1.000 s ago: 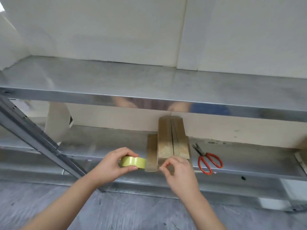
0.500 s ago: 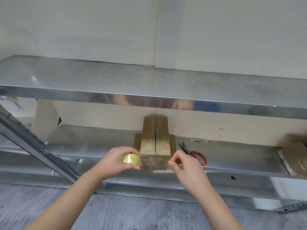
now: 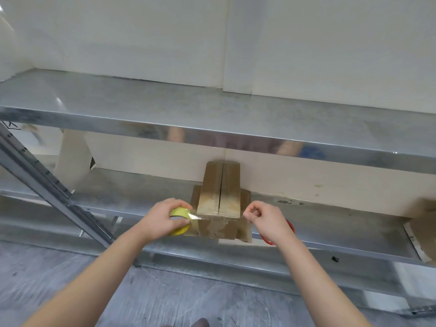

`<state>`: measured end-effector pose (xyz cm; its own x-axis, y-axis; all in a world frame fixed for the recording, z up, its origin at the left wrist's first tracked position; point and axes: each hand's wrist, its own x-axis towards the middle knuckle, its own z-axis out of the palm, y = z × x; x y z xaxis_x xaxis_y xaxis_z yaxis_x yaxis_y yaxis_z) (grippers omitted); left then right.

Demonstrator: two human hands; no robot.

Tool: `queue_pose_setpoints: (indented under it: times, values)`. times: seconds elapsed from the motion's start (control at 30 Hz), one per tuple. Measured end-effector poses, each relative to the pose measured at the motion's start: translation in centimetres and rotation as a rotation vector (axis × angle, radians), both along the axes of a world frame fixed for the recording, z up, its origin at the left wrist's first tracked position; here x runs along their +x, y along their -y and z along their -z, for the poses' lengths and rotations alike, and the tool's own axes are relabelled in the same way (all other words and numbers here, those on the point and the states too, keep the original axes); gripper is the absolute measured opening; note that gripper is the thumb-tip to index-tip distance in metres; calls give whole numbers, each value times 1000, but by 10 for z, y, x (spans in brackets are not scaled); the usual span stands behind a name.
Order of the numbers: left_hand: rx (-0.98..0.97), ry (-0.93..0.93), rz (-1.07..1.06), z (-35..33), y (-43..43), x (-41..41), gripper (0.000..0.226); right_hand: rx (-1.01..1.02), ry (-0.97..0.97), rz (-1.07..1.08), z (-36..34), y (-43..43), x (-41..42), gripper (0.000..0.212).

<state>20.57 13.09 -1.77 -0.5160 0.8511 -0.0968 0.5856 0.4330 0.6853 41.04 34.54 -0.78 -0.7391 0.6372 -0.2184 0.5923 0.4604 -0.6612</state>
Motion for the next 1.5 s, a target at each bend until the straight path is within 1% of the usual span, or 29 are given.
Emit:
queue_pose_setpoints:
  times: [0.2,0.3,0.37,0.43,0.5,0.63,0.67,0.7,0.73,0.8,0.83,0.87,0.9,1.0,1.07,1.13,1.23,1.3,1.4,1.5]
  values:
    - [-87,-143,53,7,-11,-12,33,-36,39,18,12,-6,-6,17]
    - [-103,-135,71,14,-16,-18,32,-76,50,35,18,-8,-8,16]
    - [-123,-107,87,19,-20,-22,36,-129,37,61,24,-7,-8,13]
    - [-129,-44,94,23,-23,-26,50,-180,6,88,31,-6,-8,9]
    - [-145,-43,111,25,-25,-29,62,-236,-57,132,40,-2,-9,8]
    - [-150,-137,136,26,-31,-37,60,-442,-152,279,56,11,-19,11]
    - [-148,-153,137,25,-32,-39,59,-459,-165,312,60,14,-22,8]
    - [-152,-165,139,24,-33,-41,59,-444,-183,342,63,17,-25,5]
    - [-158,-171,144,24,-33,-42,60,-419,-201,368,65,20,-27,12]
    - [-163,-159,155,23,-33,-45,62,-405,-236,426,68,27,-27,35]
    - [-163,-145,159,23,-33,-45,64,-407,-242,446,69,31,-26,40]
    - [-164,-132,164,22,-33,-44,65,-392,-245,455,70,36,-24,40]
    - [-164,-126,172,22,-33,-45,65,-332,-248,453,72,42,-22,39]
    - [-170,-119,200,21,-33,-48,65,-54,-333,343,75,62,-16,47]
    - [-186,-94,220,18,-33,-53,67,38,-395,215,69,67,-22,51]
    - [-183,-43,218,16,-32,-58,64,28,-361,179,63,64,-33,51]
    - [-100,24,132,16,-28,-66,43,-86,-304,266,61,61,-43,54]
    - [-51,67,88,16,-24,-69,33,-177,-342,303,63,61,-45,52]
    - [-34,154,73,16,-20,-76,28,-278,-413,329,63,60,-47,49]
    - [-88,201,66,21,-19,-83,28,-293,-423,337,62,60,-48,48]
